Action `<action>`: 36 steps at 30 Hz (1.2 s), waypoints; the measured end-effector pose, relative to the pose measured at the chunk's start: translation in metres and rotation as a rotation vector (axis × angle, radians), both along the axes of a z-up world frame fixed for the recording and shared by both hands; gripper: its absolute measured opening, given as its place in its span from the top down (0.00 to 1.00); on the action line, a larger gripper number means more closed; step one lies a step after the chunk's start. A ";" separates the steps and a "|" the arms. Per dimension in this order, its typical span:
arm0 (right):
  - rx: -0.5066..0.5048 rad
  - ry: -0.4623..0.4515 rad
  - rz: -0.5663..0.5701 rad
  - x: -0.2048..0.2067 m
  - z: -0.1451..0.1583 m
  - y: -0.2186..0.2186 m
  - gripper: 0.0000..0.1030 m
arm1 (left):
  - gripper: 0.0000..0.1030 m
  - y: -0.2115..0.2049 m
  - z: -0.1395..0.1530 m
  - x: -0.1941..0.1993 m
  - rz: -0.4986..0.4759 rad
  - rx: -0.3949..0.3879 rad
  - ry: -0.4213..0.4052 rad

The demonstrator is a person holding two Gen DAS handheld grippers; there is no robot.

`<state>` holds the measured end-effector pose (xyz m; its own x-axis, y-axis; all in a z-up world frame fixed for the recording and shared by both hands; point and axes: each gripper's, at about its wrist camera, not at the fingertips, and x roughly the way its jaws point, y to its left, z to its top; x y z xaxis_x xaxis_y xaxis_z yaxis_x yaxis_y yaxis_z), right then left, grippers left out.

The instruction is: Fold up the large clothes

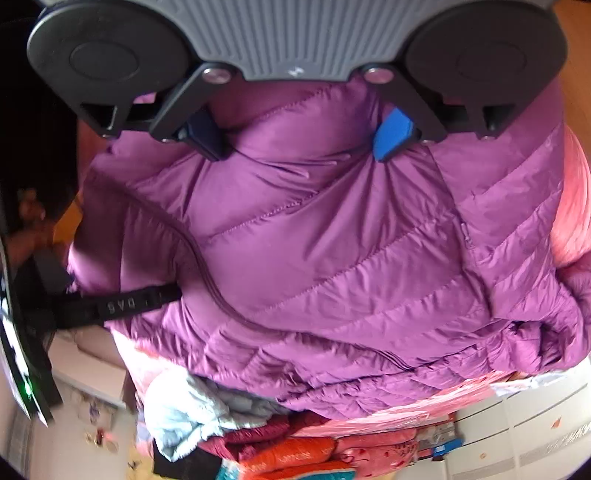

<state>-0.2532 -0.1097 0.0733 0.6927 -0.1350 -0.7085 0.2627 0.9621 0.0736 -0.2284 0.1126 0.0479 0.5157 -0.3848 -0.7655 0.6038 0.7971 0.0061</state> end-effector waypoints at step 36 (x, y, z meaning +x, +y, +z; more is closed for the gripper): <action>0.344 -0.337 -0.110 0.137 -0.017 -0.021 0.00 | 0.17 0.046 0.117 0.391 0.512 0.173 -0.260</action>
